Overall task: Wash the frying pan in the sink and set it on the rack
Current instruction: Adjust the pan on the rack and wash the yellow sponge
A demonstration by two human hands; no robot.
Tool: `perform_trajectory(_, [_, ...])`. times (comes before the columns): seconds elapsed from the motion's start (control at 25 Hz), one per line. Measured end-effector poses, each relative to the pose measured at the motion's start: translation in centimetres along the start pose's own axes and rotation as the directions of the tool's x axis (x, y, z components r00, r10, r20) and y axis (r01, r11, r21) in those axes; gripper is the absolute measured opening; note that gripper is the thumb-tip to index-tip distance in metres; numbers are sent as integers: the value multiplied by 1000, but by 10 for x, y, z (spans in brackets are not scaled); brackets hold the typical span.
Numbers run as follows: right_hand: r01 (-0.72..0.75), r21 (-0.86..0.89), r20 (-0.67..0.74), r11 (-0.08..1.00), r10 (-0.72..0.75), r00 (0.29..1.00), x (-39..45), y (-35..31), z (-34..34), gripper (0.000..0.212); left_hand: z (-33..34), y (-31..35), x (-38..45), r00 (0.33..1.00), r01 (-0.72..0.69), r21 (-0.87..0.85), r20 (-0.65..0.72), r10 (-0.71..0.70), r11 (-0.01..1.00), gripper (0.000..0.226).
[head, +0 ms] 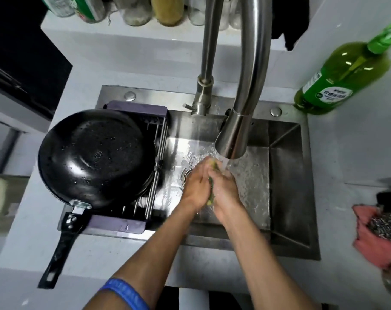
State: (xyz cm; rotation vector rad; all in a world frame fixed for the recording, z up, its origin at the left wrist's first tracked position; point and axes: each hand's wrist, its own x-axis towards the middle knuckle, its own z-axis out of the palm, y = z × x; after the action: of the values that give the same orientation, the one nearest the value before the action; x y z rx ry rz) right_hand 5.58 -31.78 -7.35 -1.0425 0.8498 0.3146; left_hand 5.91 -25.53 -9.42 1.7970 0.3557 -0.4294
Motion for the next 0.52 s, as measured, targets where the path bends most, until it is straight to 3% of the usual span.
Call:
perform_trajectory(0.04, [-2, 56, -42, 998, 4, 999, 3, 1, 3, 17, 3, 4, -4, 997, 43, -249, -53, -58, 968, 35])
perform_trajectory(0.12, [-88, 232, -35, 969, 99, 994, 10, -6, 5, 20, 13, 11, -14, 979, 85, -590, -99, -177, 803, 29])
perform_trajectory(0.2, [-181, 436, 46, 882, 179, 983, 16, -9, 5, 40, 15, 15, -8, 954, 147, -750, -64, -292, 644, 21])
perform_trajectory(0.24, [-168, 481, 58, 860, 161, 985, 18, -4, 4, 45, 14, 19, -2, 935, 177, -764, -67, -349, 621, 21])
perform_trajectory(0.28, [-145, 495, 67, 857, 128, 989, 17, -2, 5, 46, 14, 22, 3, 919, 221, -737, -62, -389, 639, 27])
perform_trajectory(0.36, [-12, 325, -1, 946, 13, 1000, 18, 1, 1, 36, 20, 28, 5, 919, 288, -627, -32, -393, 724, 32])
perform_trajectory(0.44, [115, 214, 3, 970, -118, 993, 12, 4, -8, 26, 27, 21, 3, 967, 209, -450, -40, -253, 868, 27])
perform_trajectory(0.52, [161, 164, 56, 973, -172, 983, 7, 13, -12, 31, 20, 5, 6, 997, 72, -94, -28, -75, 993, 26])
